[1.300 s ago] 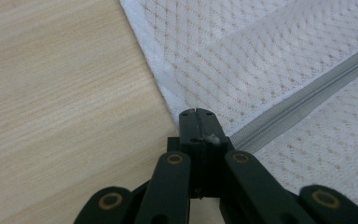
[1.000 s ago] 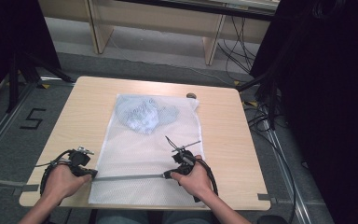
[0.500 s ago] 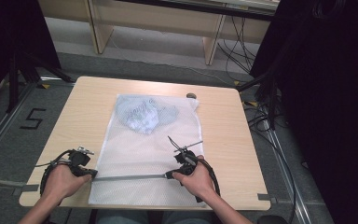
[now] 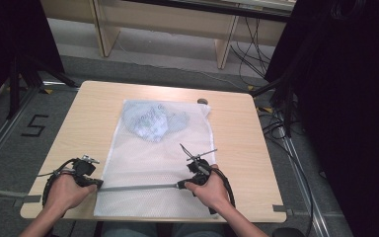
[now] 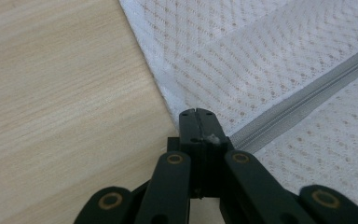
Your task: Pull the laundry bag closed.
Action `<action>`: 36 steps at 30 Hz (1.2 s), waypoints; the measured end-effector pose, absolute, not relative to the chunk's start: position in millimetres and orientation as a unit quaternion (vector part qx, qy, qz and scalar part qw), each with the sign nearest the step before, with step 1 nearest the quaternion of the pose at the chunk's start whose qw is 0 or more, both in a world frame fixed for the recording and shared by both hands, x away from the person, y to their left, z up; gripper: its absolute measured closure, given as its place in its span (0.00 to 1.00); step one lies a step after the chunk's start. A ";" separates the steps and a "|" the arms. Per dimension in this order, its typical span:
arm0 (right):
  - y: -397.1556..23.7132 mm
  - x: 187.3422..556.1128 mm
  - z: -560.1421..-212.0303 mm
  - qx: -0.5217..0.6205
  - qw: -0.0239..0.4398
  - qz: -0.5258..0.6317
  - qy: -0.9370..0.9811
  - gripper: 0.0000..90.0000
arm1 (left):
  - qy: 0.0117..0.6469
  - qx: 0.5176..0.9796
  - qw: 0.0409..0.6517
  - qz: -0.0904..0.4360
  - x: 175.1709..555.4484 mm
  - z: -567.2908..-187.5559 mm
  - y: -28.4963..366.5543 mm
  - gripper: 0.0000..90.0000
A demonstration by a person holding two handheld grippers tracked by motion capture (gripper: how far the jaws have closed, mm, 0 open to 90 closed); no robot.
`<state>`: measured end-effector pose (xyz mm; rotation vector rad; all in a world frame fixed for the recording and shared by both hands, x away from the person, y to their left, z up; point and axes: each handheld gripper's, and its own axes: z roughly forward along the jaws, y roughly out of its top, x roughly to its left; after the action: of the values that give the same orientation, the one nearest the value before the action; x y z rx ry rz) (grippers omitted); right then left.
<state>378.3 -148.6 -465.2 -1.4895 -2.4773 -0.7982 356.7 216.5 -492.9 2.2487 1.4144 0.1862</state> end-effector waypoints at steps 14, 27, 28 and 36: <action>-154.3 377.8 -464.1 -0.500 0.072 -0.262 -0.822 0.96 | 0.513 0.821 0.242 0.067 357.3 -493.8 216.7 1.00; -160.5 377.8 -464.0 -0.506 0.066 -0.262 -0.819 0.96 | 0.517 0.819 0.240 0.070 356.6 -493.5 216.0 1.00; -160.8 377.7 -463.8 -0.506 0.067 -0.261 -0.820 0.96 | 0.516 0.819 0.239 0.071 356.8 -493.5 216.0 1.00; -163.1 377.6 -463.1 -0.511 0.073 -0.259 -0.816 0.96 | 0.515 0.820 0.241 0.069 356.9 -493.7 216.3 1.00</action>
<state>377.6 -163.1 -463.1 -1.5343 -2.4515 -0.7773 356.9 216.3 -493.7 2.2418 1.4088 0.1897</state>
